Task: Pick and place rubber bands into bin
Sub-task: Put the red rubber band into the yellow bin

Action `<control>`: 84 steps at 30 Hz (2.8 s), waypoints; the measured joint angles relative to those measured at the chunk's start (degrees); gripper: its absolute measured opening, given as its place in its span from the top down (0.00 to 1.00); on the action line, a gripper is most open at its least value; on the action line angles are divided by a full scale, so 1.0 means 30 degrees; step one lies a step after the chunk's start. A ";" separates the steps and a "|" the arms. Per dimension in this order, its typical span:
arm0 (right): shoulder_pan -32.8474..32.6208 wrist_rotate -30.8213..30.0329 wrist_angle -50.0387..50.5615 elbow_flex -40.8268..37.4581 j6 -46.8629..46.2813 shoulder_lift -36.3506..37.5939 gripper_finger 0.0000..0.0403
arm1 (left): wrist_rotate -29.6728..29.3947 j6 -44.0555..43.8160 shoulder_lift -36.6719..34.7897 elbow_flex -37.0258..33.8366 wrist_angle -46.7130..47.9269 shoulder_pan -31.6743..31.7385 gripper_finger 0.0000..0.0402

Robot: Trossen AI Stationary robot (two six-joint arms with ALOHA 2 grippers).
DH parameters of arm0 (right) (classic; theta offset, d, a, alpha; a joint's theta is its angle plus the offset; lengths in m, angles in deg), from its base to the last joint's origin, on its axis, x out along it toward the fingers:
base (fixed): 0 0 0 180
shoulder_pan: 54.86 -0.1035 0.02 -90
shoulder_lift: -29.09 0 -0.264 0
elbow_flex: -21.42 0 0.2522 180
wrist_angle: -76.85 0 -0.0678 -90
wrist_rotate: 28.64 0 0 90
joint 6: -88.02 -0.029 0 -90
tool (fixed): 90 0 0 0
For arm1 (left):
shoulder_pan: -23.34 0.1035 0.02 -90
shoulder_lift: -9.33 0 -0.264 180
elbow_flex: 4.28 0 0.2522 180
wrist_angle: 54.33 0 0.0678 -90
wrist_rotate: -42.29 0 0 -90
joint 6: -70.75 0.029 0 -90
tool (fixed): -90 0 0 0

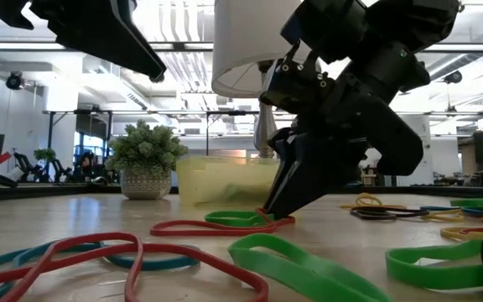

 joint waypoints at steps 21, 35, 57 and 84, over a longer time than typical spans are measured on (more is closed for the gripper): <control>-0.0338 -0.0145 0.1600 -0.0153 0.1070 0.2166 0.98 | 0.0001 -0.0042 0.0000 -0.0015 0.0406 0.0000 0.71; -0.1457 -0.4617 0.1585 -0.0131 0.3581 0.6189 0.98 | 0.0001 -0.0057 0.0000 -0.0028 0.0527 0.0000 0.71; 0.2924 -0.9792 -0.0199 0.0867 0.9757 0.7727 0.98 | 0.0016 -0.0057 0.0000 -0.0028 0.0506 0.0000 0.71; 0.6397 -0.8662 -0.0148 0.0729 0.9091 0.5441 0.98 | 0.0023 -0.0487 0.0007 -0.0028 0.0535 0.0000 0.71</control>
